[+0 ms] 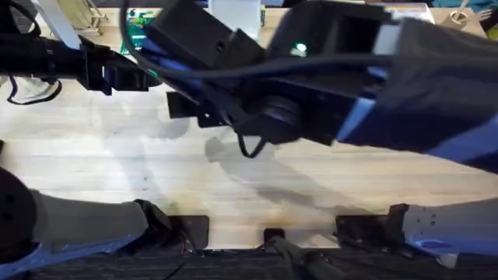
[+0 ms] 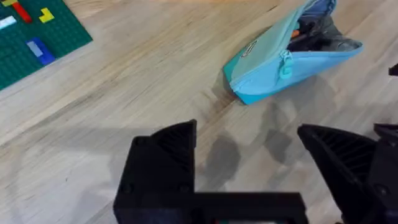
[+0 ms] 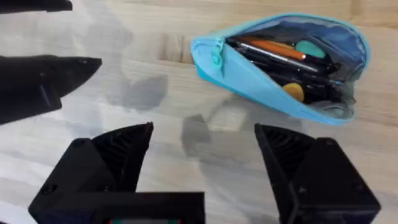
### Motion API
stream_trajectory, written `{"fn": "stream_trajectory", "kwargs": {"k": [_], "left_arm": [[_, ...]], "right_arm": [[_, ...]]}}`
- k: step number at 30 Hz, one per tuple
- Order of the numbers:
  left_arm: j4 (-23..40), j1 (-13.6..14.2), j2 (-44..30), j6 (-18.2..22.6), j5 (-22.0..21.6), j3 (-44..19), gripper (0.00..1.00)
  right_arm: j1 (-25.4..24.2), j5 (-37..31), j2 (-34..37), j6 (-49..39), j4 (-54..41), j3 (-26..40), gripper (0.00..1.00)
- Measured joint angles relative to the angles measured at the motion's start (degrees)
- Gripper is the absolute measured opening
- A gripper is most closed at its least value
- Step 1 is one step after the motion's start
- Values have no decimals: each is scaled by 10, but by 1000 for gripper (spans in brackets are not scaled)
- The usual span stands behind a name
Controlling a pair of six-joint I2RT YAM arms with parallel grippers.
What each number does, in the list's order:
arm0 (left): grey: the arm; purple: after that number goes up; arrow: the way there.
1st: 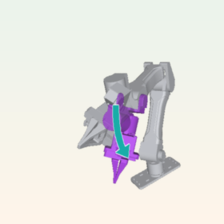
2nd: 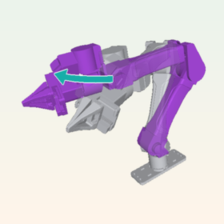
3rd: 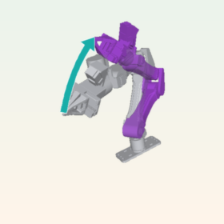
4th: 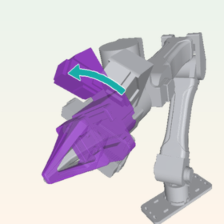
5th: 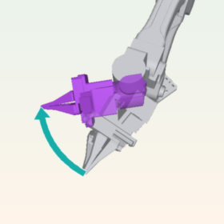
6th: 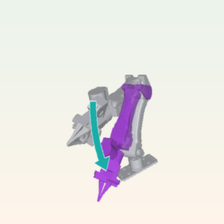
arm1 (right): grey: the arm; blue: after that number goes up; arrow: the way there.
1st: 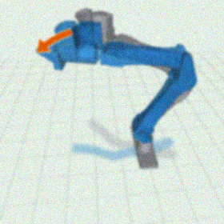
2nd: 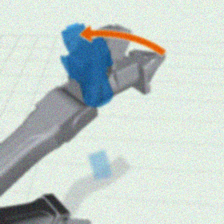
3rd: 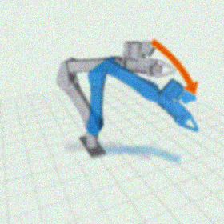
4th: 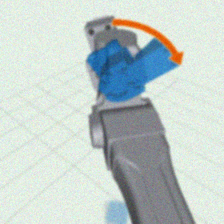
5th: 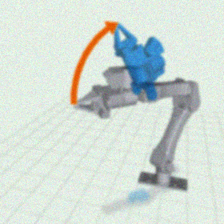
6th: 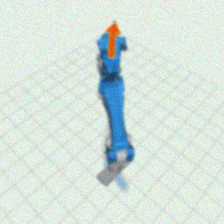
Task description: Unzip the bag, pick up the pens from the table one at a time and place them inside, then zip the bag closed.
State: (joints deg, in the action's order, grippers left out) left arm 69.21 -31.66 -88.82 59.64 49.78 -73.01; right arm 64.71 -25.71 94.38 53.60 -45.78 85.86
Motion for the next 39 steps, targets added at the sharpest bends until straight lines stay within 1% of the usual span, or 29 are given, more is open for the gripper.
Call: {"fn": "stream_trajectory", "kwargs": {"k": [8,13,22,26,29,32,39], "left_arm": [[0,0,0,0,0,0,993],[0,0,0,0,0,0,993],[0,0,0,0,0,0,993],[0,-4,0,23,3,0,993],[0,-16,0,51,16,0,993],[-1,-29,0,70,24,0,993],[-7,-45,0,86,32,0,994]], "right_arm": [[0,-19,60,4,-9,60,996],[0,-39,85,10,-9,64,995],[-19,-55,94,49,-9,67,995],[-21,-58,113,61,-5,69,996],[-20,-58,127,68,-5,69,996],[-20,-59,133,80,-4,69,996],[-20,-60,136,93,13,69,996]]}}
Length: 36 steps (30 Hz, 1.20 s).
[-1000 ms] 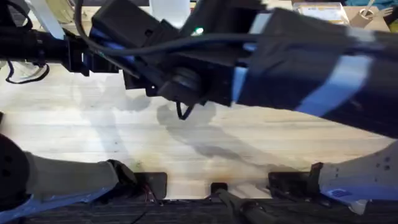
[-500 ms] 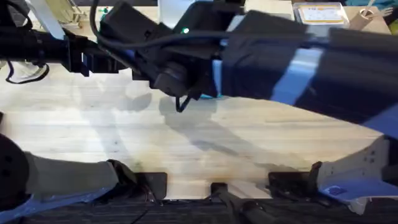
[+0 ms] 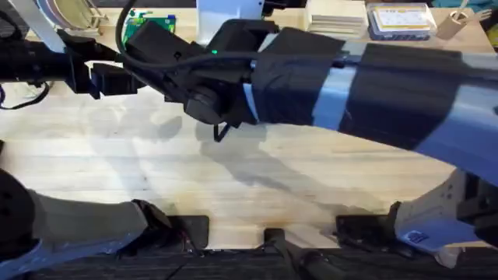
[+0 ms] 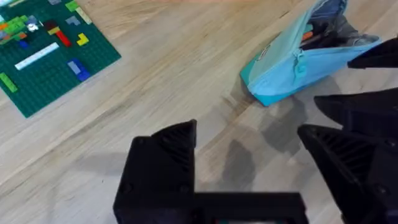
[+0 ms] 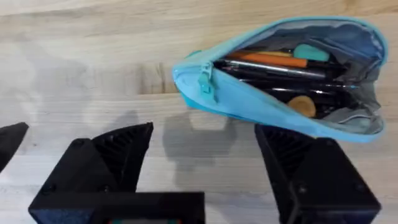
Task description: Unzip the bag, pick up the pens from the table one at a time and place them inside, then zip the bag closed.
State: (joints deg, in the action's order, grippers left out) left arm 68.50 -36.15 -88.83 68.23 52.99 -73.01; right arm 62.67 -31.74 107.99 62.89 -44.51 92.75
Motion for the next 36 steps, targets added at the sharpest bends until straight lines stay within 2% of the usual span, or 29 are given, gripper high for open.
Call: {"fn": "stream_trajectory", "kwargs": {"k": [25,36], "left_arm": [[-1,-3,0,4,2,0,993],[-1,-3,0,4,2,0,993]], "right_arm": [[-26,-2,70,-13,54,1,995],[-47,-2,71,-19,68,1,992]]}}
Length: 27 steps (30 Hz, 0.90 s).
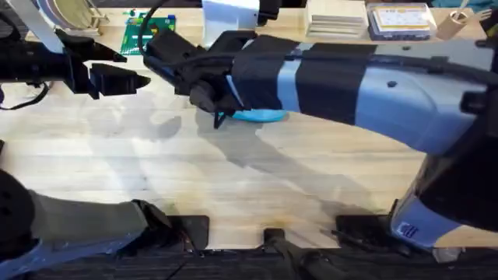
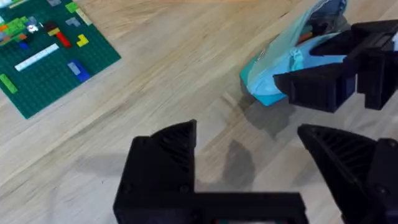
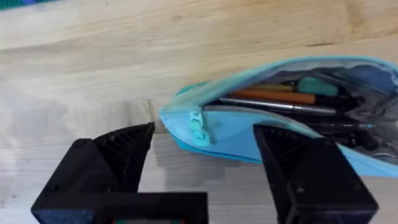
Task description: Unzip the bag, pick up the pens from the table one at a time and place them inside, then zip the bag closed.
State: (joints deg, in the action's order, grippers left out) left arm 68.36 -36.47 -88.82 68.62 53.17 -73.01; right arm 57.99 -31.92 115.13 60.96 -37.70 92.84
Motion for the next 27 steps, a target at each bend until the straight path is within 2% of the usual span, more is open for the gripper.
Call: {"fn": "stream_trajectory", "kwargs": {"k": [22,24,25,27], "left_arm": [[0,0,0,0,0,0,993],[0,0,0,0,0,0,993],[0,0,0,0,0,0,993],[0,0,0,0,0,0,993]], "right_arm": [[-6,0,15,-43,20,0,819],[-6,0,15,-44,19,0,778],[-6,0,15,-44,19,0,698],[-6,0,15,-44,19,0,638]]}}
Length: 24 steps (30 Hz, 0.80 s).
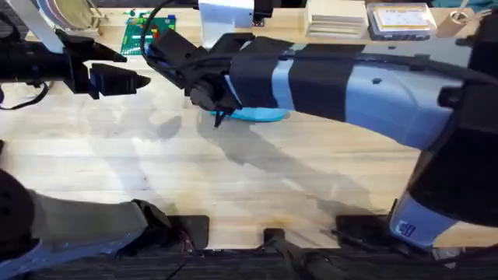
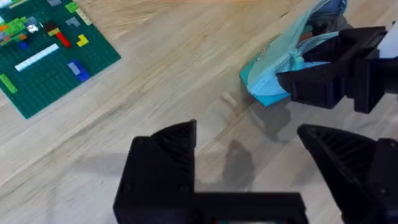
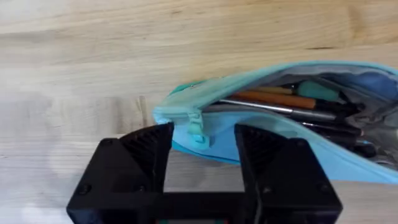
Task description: Unzip the bag, pick up the pens from the table one at a time and place them inside, then zip the bag closed.
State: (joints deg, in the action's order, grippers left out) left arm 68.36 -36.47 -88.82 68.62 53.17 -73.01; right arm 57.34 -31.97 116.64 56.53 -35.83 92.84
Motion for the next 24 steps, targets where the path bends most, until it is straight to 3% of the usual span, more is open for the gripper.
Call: {"fn": "stream_trajectory", "kwargs": {"k": [13,24], "left_arm": [[0,0,0,0,0,0,993],[0,0,0,0,0,0,994]], "right_arm": [[0,0,0,0,10,0,536],[0,-1,3,0,12,0,392]]}}
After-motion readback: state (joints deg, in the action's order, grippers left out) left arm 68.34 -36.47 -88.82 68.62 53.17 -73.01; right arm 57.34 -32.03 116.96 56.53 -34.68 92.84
